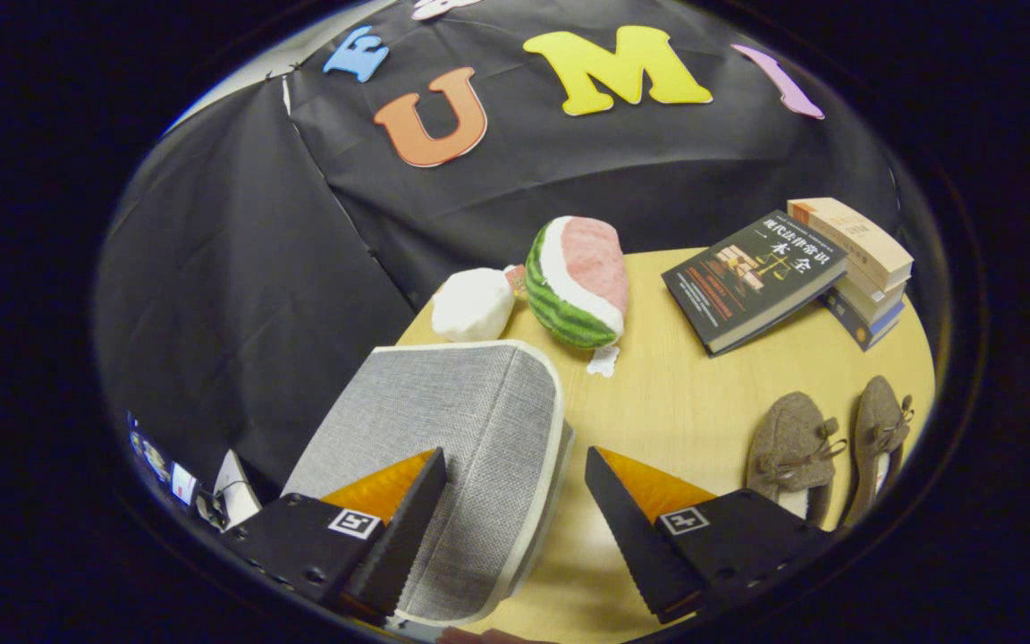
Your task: Open the storage box then place both shoes into the box .Put the left shoe in first, then the right shoe, with the right side of both shoes facing outward in a uniform manner.
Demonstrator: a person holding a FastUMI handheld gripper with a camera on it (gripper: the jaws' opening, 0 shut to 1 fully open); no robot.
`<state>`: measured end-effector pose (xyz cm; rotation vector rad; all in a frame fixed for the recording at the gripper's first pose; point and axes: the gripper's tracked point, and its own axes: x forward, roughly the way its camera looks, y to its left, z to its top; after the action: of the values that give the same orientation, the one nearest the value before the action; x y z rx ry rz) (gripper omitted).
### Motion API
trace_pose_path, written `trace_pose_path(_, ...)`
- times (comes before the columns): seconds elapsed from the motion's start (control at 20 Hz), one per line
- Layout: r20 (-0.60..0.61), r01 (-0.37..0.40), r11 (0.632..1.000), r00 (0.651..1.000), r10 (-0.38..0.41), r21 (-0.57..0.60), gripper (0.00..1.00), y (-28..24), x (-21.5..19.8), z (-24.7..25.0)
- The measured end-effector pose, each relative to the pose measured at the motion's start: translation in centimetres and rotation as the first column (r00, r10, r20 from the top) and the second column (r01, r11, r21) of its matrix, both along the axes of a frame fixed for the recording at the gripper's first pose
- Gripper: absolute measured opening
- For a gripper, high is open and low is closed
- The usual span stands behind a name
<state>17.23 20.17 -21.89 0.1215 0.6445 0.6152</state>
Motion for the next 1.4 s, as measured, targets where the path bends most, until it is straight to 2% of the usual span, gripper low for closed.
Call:
trace_pose_path(0.15, -0.037, -0.023, 0.998, 0.999, 0.026, 0.066, 0.98, 0.3, -0.1, -0.9)
trace_pose_path(0.25, -0.15, -0.016, 0.987, 0.988, 0.04, 0.161, 0.98, 0.6, -0.2, -1.1)
trace_pose_path(0.4, -0.298, 0.003, 0.965, 0.951, 0.079, 0.263, 0.99, 0.5, -0.6, -1.6)
trace_pose_path(0.55, -0.298, -0.03, 0.959, 0.947, 0.117, 0.28, 0.96, 1.0, -0.4, -1.6)
trace_pose_path(1.0, -0.35, -0.051, 0.958, 0.924, 0.152, 0.282, 0.35, 0.9, -0.8, -0.4)
trace_pose_path(1.1, -0.35, -0.09, 0.947, 0.915, 0.201, 0.308, 0.21, 1.9, -1.6, 0.4)
trace_pose_path(1.2, -0.355, -0.091, 0.962, 0.917, 0.182, 0.258, 0.07, 1.6, -1.7, 0.4)
trace_pose_path(1.3, -0.342, -0.084, 0.974, 0.927, 0.153, 0.21, 0.08, 1.6, -1.8, 1.0)
trace_pose_path(1.35, -0.353, -0.07, 0.977, 0.926, 0.138, 0.2, 0.01, 1.5, -1.8, 1.4)
trace_pose_path(1.4, -0.355, -0.06, 0.978, 0.926, 0.13, 0.201, 0.01, 1.6, -2.0, 2.0)
